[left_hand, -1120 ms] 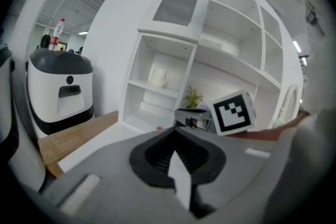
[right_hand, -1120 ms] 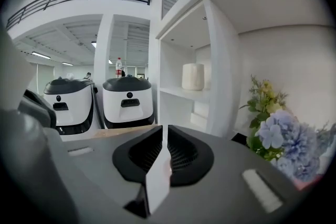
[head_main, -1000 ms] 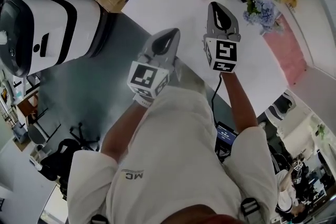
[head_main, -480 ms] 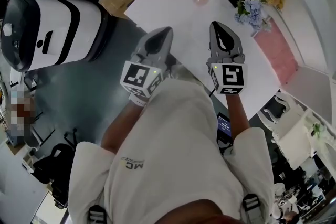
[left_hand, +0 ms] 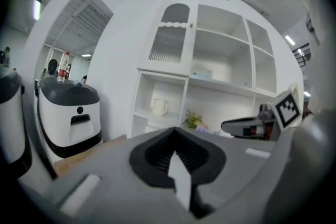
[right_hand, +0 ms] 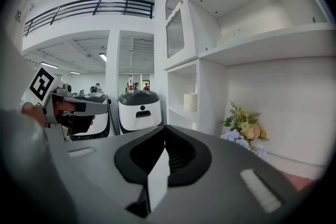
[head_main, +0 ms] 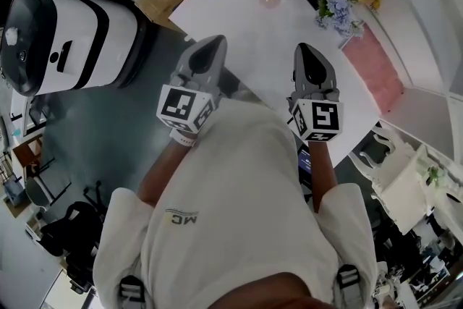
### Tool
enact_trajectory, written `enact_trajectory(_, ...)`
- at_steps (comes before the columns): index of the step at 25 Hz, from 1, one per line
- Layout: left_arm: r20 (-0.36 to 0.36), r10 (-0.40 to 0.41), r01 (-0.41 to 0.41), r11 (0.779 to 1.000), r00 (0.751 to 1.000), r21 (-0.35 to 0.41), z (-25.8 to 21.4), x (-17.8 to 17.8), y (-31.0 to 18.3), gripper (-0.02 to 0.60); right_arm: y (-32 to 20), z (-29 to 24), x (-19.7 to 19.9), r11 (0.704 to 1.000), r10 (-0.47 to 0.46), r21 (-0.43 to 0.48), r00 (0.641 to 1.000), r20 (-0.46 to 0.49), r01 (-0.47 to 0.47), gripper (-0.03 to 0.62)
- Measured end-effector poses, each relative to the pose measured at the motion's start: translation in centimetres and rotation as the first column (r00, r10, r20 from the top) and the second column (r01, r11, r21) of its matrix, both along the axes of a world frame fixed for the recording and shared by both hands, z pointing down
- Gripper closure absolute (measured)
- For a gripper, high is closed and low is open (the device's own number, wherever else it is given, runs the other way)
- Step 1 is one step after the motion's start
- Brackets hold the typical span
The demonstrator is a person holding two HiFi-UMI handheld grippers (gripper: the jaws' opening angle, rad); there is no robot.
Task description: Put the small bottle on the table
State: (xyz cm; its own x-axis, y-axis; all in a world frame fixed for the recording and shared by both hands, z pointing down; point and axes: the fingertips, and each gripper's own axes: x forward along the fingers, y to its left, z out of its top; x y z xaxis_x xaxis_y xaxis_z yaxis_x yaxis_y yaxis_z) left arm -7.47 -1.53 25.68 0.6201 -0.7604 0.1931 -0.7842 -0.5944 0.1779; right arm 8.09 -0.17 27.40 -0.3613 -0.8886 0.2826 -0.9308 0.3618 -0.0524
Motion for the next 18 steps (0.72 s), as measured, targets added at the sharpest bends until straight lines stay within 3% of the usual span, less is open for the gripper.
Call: enact_trajectory(18,-0.01,0.014,-0.014,1.0,1.0,-0.006,-0.3,0.9,2.1,0.581,1.8,-0.1,-1.0,0.999,-0.039,0.014,0.999,0.004,0.039,0.592)
